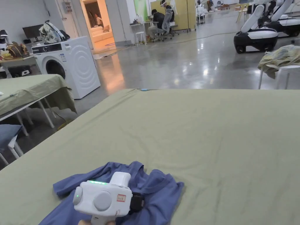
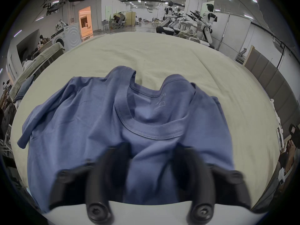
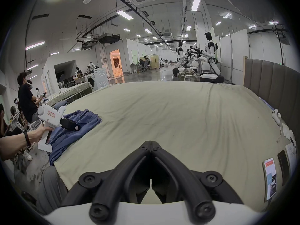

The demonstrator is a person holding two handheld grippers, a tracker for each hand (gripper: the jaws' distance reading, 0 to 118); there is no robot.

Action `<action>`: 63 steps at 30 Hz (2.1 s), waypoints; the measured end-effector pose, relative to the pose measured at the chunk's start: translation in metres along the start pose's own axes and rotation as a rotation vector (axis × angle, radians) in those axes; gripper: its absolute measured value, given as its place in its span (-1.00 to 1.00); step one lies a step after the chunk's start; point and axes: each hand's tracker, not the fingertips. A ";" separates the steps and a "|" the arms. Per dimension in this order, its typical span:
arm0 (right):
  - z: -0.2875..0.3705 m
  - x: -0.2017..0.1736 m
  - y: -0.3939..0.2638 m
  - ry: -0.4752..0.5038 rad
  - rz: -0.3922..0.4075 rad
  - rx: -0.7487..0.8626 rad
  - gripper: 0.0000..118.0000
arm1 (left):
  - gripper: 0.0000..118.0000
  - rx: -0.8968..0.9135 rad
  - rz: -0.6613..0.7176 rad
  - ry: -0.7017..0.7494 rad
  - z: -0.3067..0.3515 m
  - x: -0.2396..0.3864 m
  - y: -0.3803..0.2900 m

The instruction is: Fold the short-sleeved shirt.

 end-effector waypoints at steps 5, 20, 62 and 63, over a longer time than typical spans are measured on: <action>0.017 0.008 -0.001 -0.010 -0.007 0.003 -1.00 | -0.90 0.042 0.138 -0.007 0.003 -0.007 0.003; 0.063 0.059 -0.006 -0.117 -0.143 0.069 -1.00 | -0.91 0.638 0.037 0.033 0.227 0.026 0.226; 0.136 0.073 -0.006 -0.249 -0.100 0.182 -1.00 | 0.20 0.587 -0.181 -0.458 0.168 0.234 -0.036; 0.131 0.072 -0.005 -0.227 -0.113 0.178 -1.00 | 0.20 0.597 -0.114 -0.446 0.178 0.215 -0.038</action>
